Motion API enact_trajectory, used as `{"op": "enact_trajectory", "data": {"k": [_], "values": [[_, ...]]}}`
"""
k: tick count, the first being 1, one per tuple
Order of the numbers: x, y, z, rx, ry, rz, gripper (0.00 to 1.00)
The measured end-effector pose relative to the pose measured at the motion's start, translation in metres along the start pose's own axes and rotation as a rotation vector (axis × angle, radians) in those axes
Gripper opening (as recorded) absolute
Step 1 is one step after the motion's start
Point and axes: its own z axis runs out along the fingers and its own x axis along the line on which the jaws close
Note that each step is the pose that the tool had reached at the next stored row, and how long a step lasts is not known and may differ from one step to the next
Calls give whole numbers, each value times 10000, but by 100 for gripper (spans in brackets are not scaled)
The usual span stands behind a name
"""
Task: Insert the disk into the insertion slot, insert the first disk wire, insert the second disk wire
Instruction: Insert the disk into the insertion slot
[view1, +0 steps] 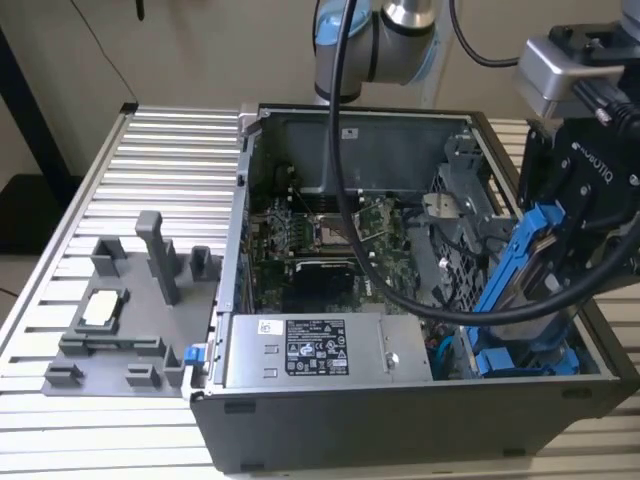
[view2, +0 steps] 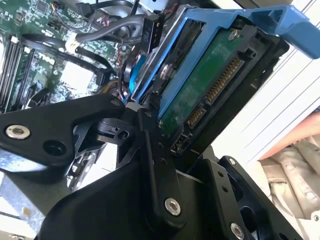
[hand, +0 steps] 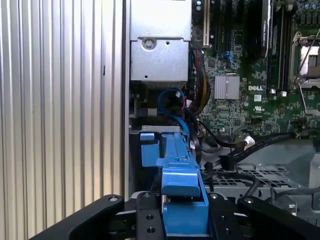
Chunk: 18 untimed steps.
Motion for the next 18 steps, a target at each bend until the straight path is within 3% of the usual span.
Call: {"op": "enact_trajectory", "data": {"k": [10,18], "values": [[-1,0,159,-1,1,3,33],[-1,0,179,0,-7,4,33]]}}
